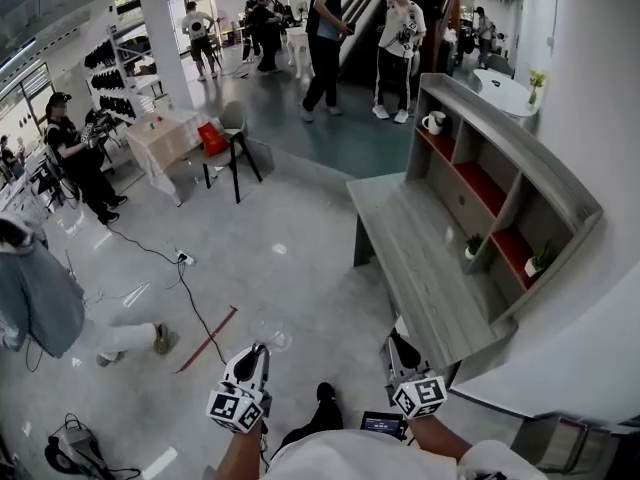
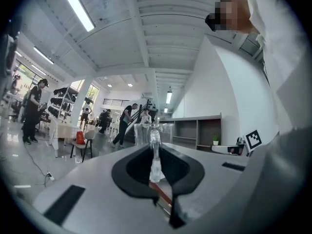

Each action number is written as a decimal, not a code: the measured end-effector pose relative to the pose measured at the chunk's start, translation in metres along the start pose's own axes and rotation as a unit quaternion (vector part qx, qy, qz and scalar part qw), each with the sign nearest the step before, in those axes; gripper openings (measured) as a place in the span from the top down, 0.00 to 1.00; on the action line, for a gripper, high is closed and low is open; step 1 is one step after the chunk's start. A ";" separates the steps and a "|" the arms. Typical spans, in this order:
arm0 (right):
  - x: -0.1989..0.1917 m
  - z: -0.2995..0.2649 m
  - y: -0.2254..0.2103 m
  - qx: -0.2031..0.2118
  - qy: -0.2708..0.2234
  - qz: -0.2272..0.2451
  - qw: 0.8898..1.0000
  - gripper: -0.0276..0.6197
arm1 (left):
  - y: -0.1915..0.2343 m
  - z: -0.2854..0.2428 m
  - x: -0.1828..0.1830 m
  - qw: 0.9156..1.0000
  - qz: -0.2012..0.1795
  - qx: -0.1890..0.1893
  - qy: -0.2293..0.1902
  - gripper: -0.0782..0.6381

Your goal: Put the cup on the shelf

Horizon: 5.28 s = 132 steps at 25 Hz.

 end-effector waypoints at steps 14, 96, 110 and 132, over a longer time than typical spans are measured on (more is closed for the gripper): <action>0.013 -0.170 -0.039 -0.002 -0.011 0.041 0.999 0.89 | 0.104 -0.141 0.015 1.000 -0.005 -0.009 -0.019 0.85; 0.033 -0.246 -0.396 -0.564 -0.038 0.120 0.816 0.89 | -0.086 -0.858 -0.092 0.809 0.083 -0.580 0.045 0.85; 0.032 -0.177 -0.372 -0.655 -0.048 0.114 0.745 0.89 | -0.200 -0.845 -0.104 0.742 0.077 -0.664 0.057 0.85; 0.023 -0.107 -0.330 -0.719 -0.052 0.099 0.686 0.89 | -0.312 -0.831 -0.123 0.746 0.028 -0.662 0.062 0.85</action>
Point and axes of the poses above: the fingertips, and each gripper's own axes: z backward along the fingers, y to its left, x out of its top, the point moved 3 cm from there along z, backward along the fingers, and after that the axes turned 6 degrees about -y, right-handed, at the moved point
